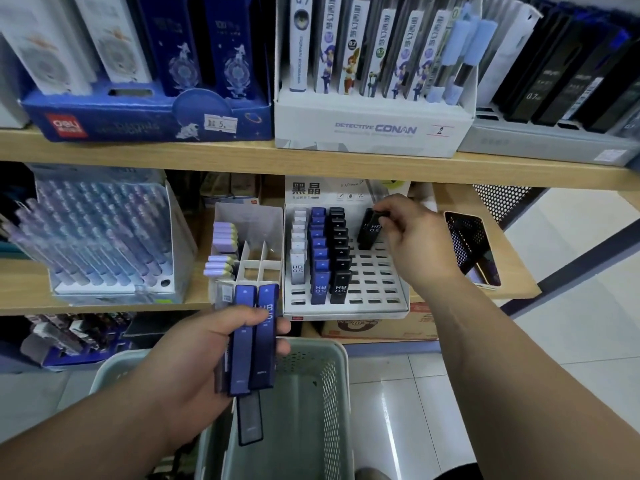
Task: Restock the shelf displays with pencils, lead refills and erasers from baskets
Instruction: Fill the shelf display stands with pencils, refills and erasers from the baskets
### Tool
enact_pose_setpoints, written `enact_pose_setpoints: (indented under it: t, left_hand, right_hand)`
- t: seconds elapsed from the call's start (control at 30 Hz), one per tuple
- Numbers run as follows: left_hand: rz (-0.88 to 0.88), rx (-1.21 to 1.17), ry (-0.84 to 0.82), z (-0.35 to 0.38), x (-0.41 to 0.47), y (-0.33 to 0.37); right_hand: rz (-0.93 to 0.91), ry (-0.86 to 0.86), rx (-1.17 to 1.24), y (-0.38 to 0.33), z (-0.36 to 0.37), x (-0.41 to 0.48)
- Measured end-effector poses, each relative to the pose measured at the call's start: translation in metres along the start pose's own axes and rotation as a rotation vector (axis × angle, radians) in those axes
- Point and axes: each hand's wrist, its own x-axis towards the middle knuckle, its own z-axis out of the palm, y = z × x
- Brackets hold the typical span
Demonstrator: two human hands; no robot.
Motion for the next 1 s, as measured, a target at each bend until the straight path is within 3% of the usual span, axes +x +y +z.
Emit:
enact_pose_setpoints:
  t: [0.3,0.4,0.47,0.53,0.63,0.7,0.87,1.0]
  left_hand:
    - [0.033,0.005,-0.022,-0.003,-0.005,0.002]
    - [0.063,0.011,-0.038,-0.003,-0.008,0.001]
    - [0.082,0.012,-0.053,-0.003,-0.011,0.0]
    - [0.1,0.023,-0.076,-0.001,-0.014,0.0]
    - [0.113,0.035,-0.107,0.003,-0.017,-0.004]
    - [0.122,0.044,-0.127,0.004,-0.018,-0.008]
    - [0.114,0.057,-0.125,0.006,-0.018,-0.013]
    - [0.103,0.07,-0.036,0.004,-0.015,-0.014]
  right_hand:
    - [0.011,0.016,-0.204,-0.01,0.0,-0.003]
    - [0.081,0.113,-0.064,-0.038,-0.009,-0.005]
    - [0.149,0.092,0.159,-0.07,-0.016,-0.013]
    - [0.209,-0.105,0.406,-0.102,-0.022,-0.029]
    - [0.257,-0.612,0.568,-0.127,-0.021,-0.056]
    - [0.279,-0.706,0.595,-0.125,-0.018,-0.066]
    - [0.456,-0.69,0.729,-0.114,-0.031,-0.069]
    - [0.527,-0.367,0.823,-0.082,-0.056,-0.052]
